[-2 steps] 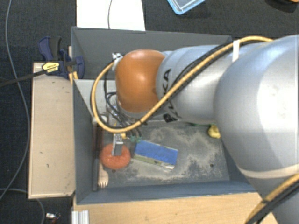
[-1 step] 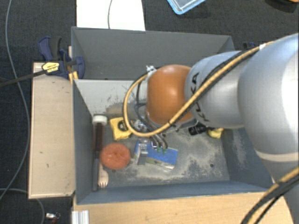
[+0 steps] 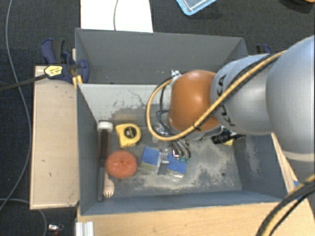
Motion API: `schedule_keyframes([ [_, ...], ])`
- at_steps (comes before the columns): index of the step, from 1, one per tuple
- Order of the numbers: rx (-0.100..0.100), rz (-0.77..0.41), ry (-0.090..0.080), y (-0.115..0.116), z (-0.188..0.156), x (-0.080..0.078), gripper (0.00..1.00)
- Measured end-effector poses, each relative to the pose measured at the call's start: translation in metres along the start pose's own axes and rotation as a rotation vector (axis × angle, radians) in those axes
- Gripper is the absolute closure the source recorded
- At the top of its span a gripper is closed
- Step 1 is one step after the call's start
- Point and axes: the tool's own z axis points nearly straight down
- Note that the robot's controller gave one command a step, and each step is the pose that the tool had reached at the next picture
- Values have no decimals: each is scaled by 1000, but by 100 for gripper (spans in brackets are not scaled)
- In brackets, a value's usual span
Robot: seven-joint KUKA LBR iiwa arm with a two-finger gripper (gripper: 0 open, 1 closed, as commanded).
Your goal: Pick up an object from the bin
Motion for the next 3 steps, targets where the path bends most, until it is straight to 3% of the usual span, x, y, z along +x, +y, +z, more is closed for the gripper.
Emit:
schedule_keyframes([
  [1,0,84,3,-59,31,-7,100],
  [3,-1,91,3,-59,31,-7,100],
])
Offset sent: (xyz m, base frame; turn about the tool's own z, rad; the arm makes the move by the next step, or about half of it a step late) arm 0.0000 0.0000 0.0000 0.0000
